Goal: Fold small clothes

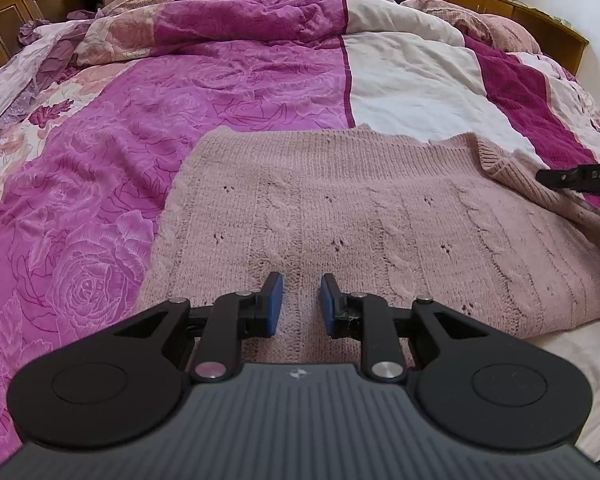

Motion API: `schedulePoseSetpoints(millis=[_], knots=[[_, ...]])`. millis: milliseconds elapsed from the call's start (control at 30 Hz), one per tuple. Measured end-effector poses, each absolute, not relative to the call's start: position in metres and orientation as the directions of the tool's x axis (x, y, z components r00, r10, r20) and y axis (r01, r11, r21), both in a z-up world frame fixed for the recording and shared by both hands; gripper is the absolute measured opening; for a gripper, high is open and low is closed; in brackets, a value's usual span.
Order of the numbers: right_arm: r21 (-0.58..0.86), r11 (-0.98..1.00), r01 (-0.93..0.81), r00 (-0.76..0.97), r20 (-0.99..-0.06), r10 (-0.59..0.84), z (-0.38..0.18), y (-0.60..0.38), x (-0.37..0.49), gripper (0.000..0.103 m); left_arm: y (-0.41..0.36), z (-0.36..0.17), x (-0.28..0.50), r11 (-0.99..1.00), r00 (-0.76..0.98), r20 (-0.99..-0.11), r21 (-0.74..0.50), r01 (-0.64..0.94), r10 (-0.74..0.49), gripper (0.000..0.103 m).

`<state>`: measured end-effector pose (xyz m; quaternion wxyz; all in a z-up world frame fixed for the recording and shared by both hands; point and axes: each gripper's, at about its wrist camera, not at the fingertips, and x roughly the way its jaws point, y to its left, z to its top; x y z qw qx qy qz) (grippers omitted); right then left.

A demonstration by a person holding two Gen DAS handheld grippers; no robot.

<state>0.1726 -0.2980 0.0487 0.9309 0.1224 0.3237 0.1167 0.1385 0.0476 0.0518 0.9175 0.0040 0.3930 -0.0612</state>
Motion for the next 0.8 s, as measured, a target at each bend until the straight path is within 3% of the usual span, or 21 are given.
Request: schedulePoseSetpoints(millis=[133,267,367,500,800], knots=[[0.211,0.977,-0.012,0.845,-0.521,0.123,0.06,-0.306,0.165,0.012,0.047,0.052,0.139,0.993,0.684,-0.722,-0.038,0.116,-0.107,0.027],[0.17,0.968,0.185,0.825,-0.562,-0.059,0.048,-0.325,0.175,0.015,0.047,0.051,0.14,0.993,0.682,-0.723,-0.037,0.114,-0.105,0.027],[0.257,0.941,0.218,0.798,-0.602,-0.021,0.037,-0.345,0.175,0.016,0.048,0.051,0.141,0.992,0.682,-0.723,-0.039,0.12,-0.111,0.027],[0.367,0.899,0.238,0.823,-0.568,0.015,0.043,-0.362,0.149,0.029,0.051,0.05,0.142,0.991,0.678,-0.724,-0.055,0.121,-0.123,0.027],[0.425,0.89,0.164,0.853,-0.515,0.089,0.056,-0.354,0.062,0.03,0.049,0.054,0.136,0.993,0.682,-0.723,-0.059,0.105,-0.115,0.028]])
